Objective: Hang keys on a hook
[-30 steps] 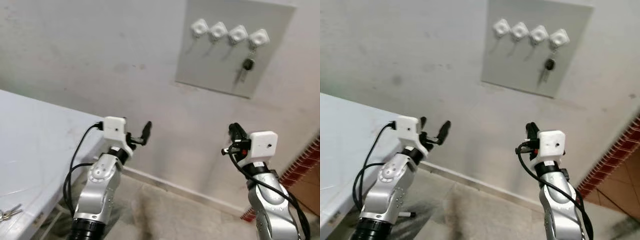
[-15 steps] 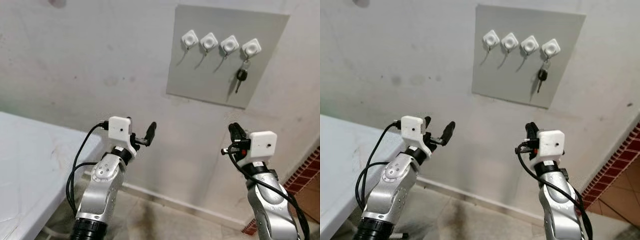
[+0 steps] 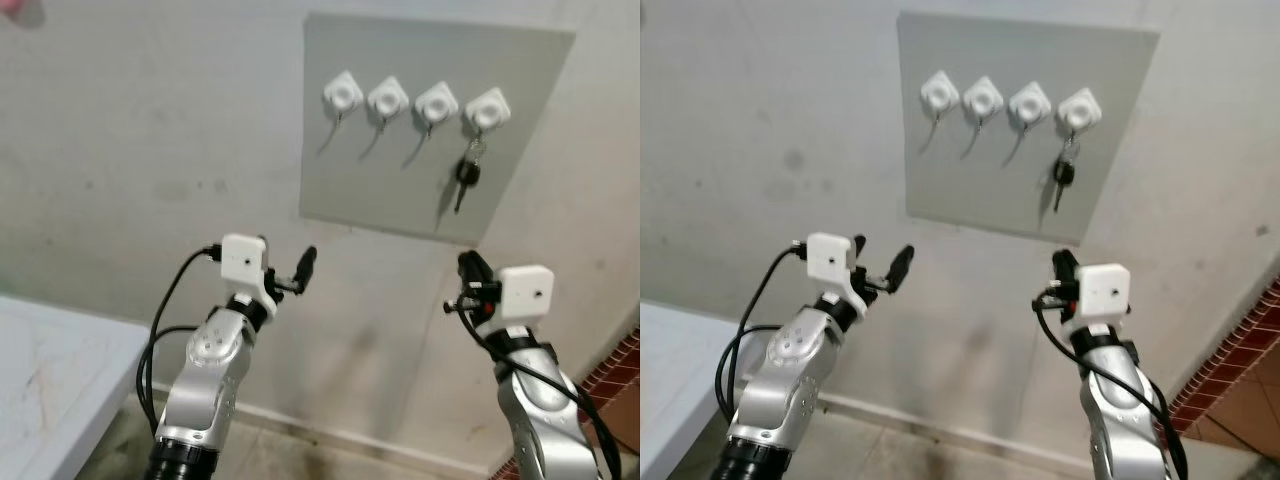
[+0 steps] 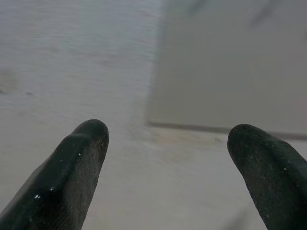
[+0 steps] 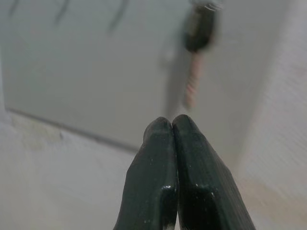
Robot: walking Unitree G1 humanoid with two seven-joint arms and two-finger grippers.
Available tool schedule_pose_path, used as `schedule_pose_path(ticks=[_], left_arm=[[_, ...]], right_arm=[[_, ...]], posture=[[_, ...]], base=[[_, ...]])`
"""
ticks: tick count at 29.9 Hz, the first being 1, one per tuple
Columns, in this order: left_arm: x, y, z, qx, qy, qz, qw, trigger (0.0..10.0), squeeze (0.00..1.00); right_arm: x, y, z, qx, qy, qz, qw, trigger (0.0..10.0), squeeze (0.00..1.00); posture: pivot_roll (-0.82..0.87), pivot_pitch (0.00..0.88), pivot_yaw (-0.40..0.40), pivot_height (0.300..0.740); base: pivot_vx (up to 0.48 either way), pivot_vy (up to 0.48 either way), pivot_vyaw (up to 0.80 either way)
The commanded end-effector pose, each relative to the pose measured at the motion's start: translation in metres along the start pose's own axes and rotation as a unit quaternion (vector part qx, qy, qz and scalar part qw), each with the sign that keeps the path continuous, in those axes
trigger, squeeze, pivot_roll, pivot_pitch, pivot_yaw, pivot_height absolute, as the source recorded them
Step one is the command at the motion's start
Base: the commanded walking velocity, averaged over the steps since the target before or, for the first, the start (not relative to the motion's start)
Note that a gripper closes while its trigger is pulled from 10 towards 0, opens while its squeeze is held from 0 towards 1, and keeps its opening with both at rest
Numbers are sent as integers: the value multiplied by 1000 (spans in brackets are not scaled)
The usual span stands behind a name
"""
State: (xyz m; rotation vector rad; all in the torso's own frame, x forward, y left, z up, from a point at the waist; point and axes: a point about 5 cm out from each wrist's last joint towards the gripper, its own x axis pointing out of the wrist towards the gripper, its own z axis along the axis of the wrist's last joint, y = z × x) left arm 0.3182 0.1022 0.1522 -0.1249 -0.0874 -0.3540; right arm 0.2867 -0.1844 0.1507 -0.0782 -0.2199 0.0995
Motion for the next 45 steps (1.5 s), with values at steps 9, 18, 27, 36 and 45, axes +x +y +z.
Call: schedule_pose_path(ticks=[9,18,27,36,45], left_arm=[[4,-26,20,38,-37,-90,995,10000,0],[0,-66,34,44,-63,-190,979,10000,0],[0,-73,48,41,-80,-210,974,10000,0],[2,-77,61,40,-94,-221,970,10000,0],[2,-82,67,40,-100,-236,966,10000,0]], right_arm=[[17,9,17,6,-40,44,998,10000,0],[31,18,47,20,-106,84,991,10000,0],[40,19,73,33,-153,94,983,10000,0],[50,7,82,31,-172,72,982,10000,0],[56,1,88,39,-192,64,979,10000,0]], posture=[[-4,24,-31,740],[-1,33,-33,740],[-7,38,-30,740],[-7,34,-24,740],[-5,27,-19,740]], base=[[0,0,0],[0,0,0],[0,0,0],[0,0,0],[0,0,0]])
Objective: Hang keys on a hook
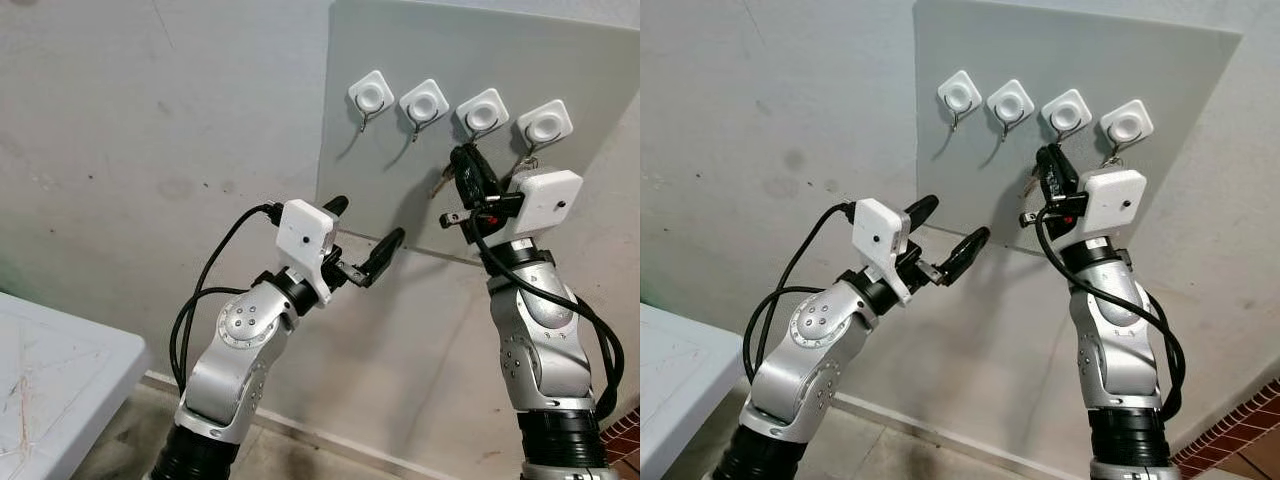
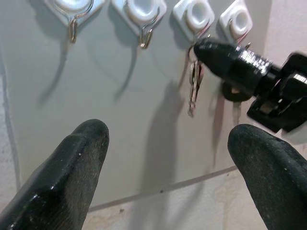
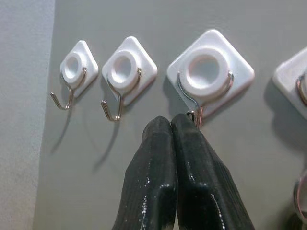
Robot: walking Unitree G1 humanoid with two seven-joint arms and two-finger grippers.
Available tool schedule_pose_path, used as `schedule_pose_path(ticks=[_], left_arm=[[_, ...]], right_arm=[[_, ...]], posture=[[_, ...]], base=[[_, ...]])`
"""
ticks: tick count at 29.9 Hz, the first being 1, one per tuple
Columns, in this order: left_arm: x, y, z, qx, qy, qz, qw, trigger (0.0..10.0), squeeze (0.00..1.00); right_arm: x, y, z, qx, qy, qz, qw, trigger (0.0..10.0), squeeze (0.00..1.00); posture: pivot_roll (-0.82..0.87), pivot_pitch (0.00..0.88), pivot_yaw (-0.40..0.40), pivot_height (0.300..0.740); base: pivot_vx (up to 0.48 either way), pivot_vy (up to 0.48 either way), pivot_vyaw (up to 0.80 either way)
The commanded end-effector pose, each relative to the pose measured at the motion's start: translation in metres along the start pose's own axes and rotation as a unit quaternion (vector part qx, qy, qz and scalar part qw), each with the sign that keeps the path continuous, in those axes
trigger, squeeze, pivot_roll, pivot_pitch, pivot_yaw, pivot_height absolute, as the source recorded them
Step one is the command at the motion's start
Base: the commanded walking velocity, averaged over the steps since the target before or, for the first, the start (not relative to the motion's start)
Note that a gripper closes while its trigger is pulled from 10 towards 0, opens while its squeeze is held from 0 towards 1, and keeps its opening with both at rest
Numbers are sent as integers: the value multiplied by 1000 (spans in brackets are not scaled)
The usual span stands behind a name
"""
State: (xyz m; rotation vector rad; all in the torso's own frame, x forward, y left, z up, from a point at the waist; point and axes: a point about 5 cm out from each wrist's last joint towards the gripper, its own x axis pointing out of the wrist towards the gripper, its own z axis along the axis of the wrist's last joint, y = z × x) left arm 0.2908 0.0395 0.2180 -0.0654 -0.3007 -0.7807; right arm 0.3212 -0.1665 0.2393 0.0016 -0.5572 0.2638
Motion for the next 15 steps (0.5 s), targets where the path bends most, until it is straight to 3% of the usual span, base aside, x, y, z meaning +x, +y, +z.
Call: schedule_pose_path(ticks=[1,15], left_arm=[[3,-6,9,8,-13,-21,1000,10000,0],[2,-11,9,4,-8,-32,999,10000,0]], right_arm=[[2,-5,8,0,-22,-2,1000,10000,0],[-20,0,2,10,5,45,999,10000,0]], posture=[[-1,22,-17,740],[-9,40,-15,740]], base=[[0,0,0],[0,0,0]])
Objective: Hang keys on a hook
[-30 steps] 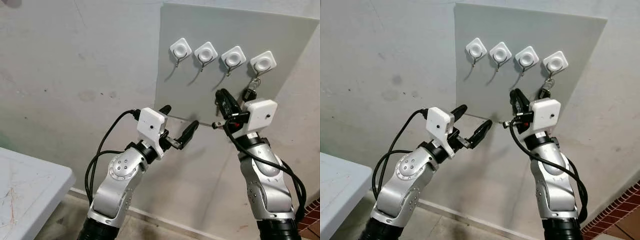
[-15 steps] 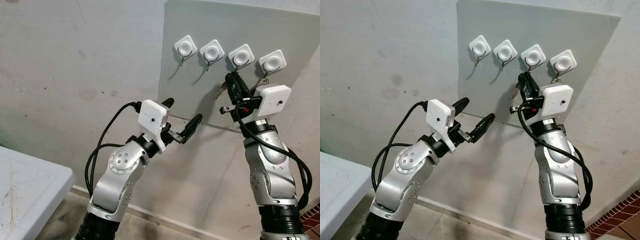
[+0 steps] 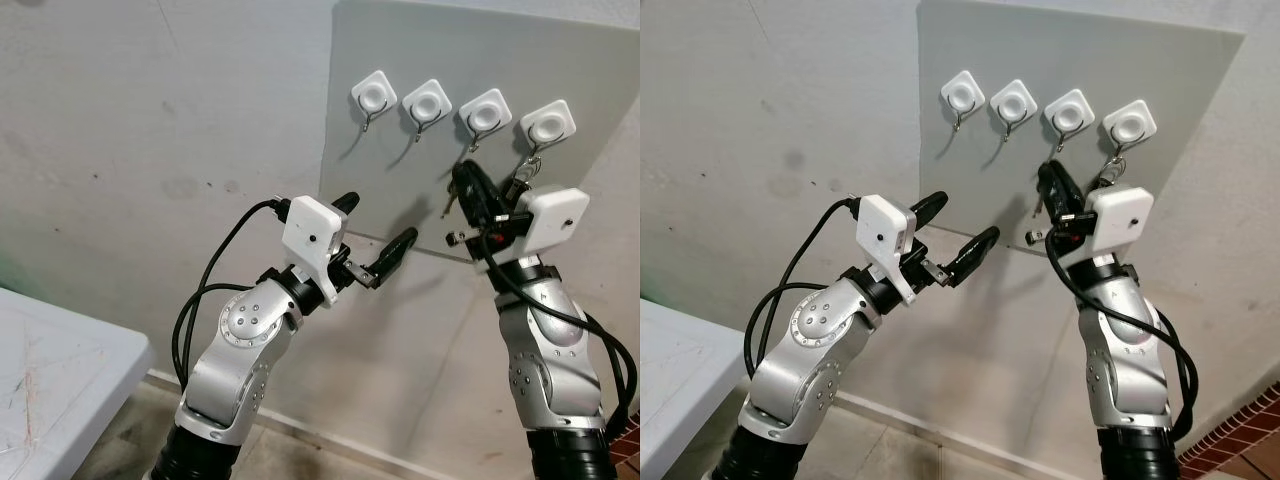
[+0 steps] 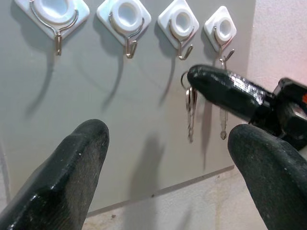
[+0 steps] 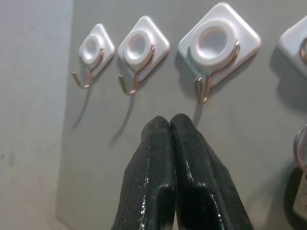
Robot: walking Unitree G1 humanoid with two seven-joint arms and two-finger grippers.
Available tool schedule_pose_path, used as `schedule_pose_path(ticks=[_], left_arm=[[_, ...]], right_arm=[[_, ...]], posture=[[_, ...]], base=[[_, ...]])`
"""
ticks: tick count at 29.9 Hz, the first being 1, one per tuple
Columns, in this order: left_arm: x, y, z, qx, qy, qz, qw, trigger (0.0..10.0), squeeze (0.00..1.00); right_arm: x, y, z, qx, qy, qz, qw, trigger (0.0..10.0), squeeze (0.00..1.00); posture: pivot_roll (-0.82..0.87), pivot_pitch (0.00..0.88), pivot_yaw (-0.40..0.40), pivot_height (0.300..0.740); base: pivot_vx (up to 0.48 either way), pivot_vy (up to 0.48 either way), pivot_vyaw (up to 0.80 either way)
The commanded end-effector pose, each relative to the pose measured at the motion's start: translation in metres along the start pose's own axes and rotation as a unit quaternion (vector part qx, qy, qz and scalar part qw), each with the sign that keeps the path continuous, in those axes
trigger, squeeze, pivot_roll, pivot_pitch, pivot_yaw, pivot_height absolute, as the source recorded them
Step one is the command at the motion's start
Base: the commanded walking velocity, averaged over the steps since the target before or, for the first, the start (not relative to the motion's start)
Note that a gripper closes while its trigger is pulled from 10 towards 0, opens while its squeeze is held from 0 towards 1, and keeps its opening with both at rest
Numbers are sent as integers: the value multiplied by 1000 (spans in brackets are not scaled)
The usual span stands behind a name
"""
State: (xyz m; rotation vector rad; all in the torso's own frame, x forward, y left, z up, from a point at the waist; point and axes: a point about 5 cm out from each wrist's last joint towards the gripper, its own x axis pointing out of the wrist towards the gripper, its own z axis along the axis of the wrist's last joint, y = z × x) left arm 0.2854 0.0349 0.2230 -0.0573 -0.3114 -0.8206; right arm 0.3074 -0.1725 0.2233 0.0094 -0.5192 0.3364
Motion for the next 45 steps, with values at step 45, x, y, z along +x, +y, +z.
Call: schedule_pose_path(ticks=[45], left_arm=[[1,-2,5,-20,-6,2,1000,10000,0]], right_arm=[[9,-14,32,193,-76,-39,978,10000,0]], posture=[[-10,59,-20,740]], base=[[0,0,0]])
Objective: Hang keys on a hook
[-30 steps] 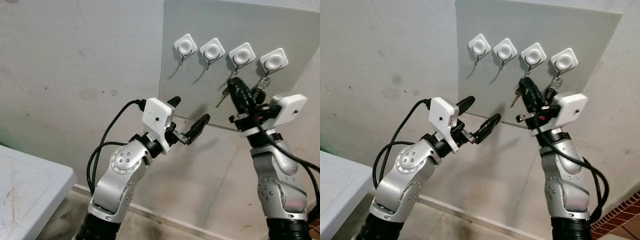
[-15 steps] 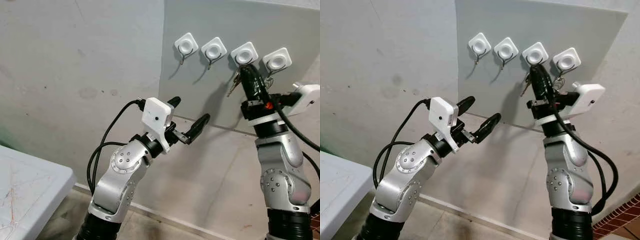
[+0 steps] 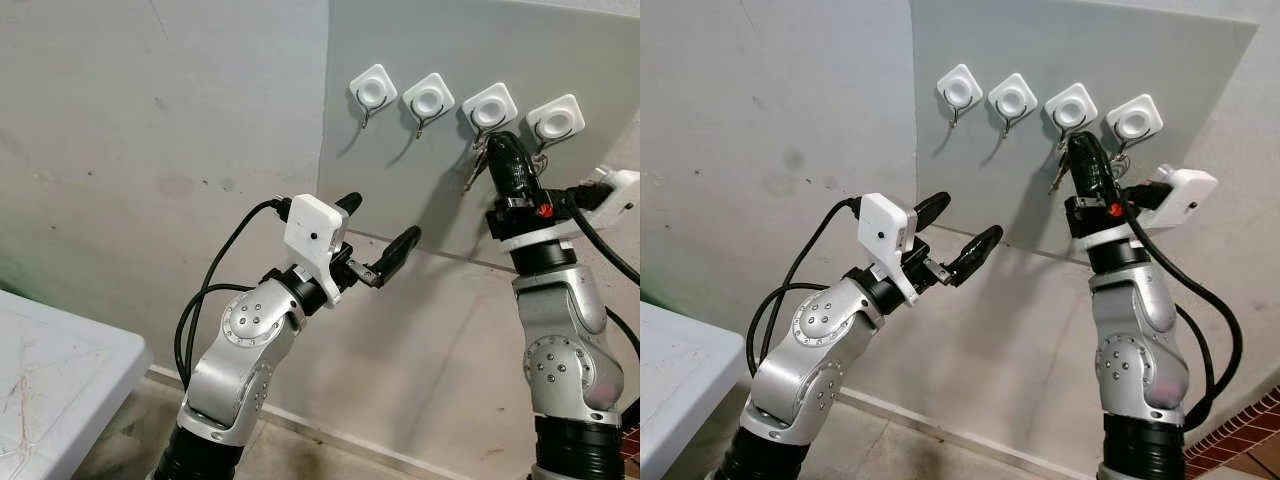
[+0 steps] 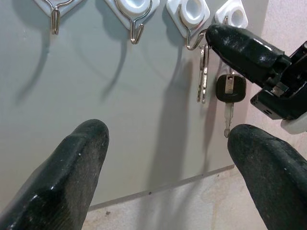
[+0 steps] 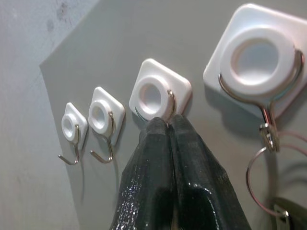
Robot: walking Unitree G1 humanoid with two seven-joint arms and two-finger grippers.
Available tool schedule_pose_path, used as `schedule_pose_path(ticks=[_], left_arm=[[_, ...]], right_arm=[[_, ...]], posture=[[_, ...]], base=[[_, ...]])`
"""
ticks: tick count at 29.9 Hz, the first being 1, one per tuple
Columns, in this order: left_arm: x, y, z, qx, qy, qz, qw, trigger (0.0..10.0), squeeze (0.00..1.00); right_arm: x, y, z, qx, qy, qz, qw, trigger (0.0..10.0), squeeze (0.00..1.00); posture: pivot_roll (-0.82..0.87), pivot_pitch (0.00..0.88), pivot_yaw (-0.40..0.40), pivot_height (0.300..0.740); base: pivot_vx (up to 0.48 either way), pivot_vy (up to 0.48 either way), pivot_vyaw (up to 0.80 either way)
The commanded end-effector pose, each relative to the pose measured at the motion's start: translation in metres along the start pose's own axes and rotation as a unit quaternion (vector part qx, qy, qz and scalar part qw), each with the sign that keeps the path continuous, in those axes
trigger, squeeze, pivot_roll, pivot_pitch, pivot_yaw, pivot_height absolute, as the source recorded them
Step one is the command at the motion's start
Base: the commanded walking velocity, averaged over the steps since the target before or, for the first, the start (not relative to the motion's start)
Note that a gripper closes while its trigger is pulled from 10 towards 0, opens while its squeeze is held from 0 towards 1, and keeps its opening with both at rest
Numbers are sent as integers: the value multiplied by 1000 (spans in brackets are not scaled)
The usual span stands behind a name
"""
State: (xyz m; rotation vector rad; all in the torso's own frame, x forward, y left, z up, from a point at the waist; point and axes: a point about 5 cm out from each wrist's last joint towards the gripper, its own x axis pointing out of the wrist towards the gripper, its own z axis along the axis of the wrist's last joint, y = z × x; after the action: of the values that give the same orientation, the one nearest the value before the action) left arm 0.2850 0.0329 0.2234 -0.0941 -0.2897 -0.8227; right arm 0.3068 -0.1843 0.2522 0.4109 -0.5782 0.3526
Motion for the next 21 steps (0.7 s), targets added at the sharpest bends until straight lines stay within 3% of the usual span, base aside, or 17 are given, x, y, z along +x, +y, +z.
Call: schedule_pose_path(ticks=[1,5,11,21], left_arm=[[0,-1,5,0,-9,0,1000,10000,0],[0,-1,5,-1,-9,-1,1000,10000,0],[-1,-2,5,-1,-8,0,1000,10000,0],[0,-3,5,-7,-8,-1,1000,10000,0]], right_arm=[[0,2,6,9,-10,3,1000,10000,0],[0,3,6,7,-12,9,1000,10000,0],[1,5,12,40,-28,14,999,10000,0],[1,8,14,37,-26,29,999,10000,0]], posture=[[-9,60,-20,740],[-8,59,-20,740],[-6,58,-21,740],[-9,60,-21,740]], base=[[0,0,0],[0,0,0],[0,0,0],[0,0,0]])
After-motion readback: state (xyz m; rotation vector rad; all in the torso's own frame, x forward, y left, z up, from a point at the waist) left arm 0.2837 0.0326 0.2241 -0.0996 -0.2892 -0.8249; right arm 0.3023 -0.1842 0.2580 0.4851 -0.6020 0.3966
